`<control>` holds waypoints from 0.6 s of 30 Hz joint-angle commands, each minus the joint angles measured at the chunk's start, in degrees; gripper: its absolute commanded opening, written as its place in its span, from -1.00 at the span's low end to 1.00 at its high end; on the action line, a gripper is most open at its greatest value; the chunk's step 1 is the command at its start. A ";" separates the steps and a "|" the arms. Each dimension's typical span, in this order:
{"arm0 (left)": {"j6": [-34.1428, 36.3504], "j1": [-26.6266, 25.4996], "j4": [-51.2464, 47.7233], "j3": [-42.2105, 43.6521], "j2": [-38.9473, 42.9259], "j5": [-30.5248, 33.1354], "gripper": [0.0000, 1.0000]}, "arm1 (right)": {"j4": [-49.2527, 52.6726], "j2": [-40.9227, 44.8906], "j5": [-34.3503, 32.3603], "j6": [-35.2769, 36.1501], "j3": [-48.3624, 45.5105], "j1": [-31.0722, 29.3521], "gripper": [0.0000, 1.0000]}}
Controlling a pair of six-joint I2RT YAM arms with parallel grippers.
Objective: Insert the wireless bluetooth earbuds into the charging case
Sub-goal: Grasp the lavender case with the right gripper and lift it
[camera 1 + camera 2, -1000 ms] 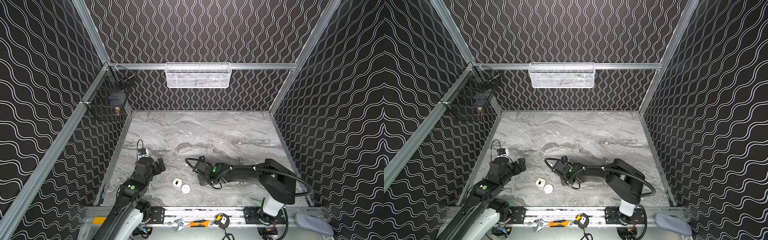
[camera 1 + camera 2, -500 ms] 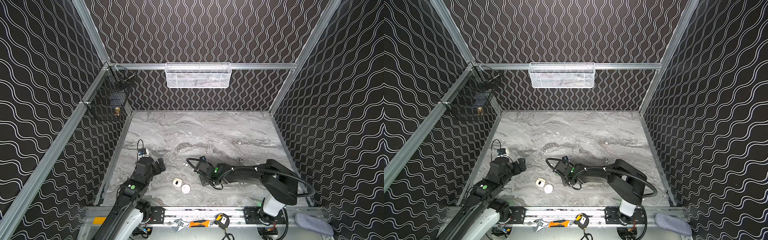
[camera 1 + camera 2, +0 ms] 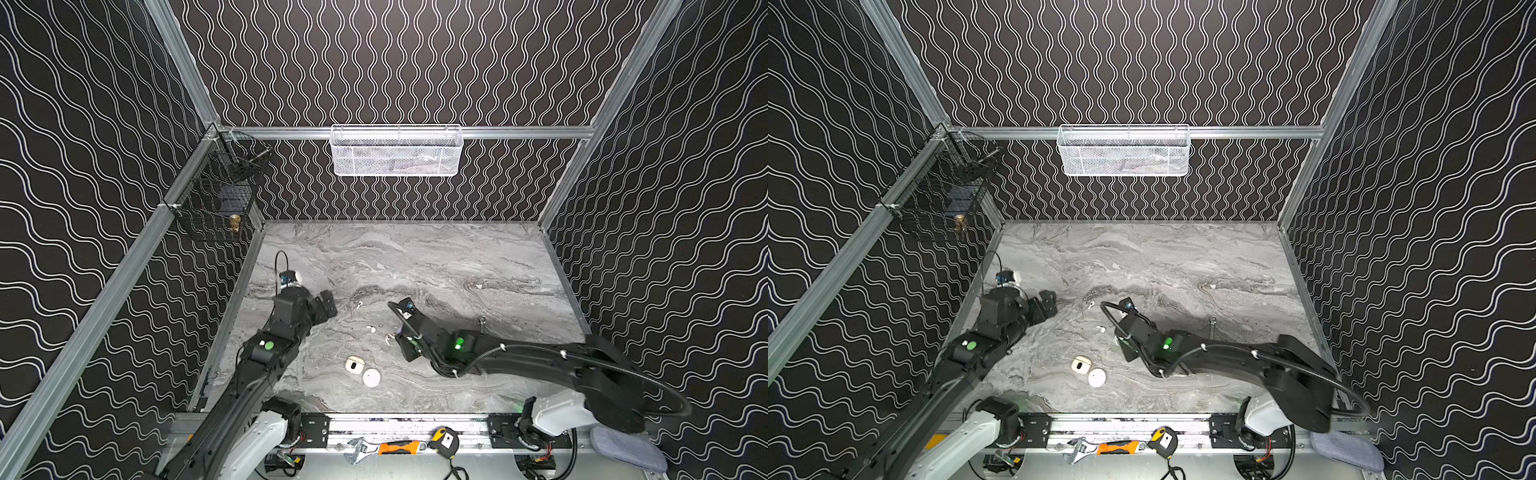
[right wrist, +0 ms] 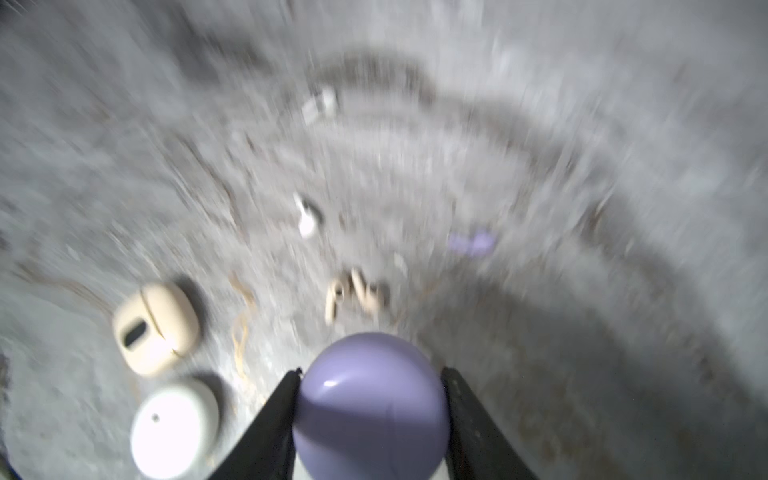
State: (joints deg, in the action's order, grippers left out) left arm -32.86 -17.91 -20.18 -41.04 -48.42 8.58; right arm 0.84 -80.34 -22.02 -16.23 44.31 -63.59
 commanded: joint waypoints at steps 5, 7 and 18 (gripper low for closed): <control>11.55 -0.01 9.10 -8.32 -6.72 -25.20 0.87 | -34.10 9.02 -2.60 34.05 -7.50 0.65 -0.29; 11.68 -0.02 12.86 -8.15 -7.85 -31.38 0.83 | -38.73 9.83 1.17 40.94 -8.63 0.90 -0.32; 12.84 -0.02 18.01 -8.21 -1.36 -39.52 0.73 | -42.60 5.14 6.99 55.63 -0.59 7.69 -0.40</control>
State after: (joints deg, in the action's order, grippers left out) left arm -20.62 -17.91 -4.32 -51.94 -53.32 -29.85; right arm -39.31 -74.96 -17.23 33.91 42.48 -56.12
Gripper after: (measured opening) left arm 0.835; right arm 0.508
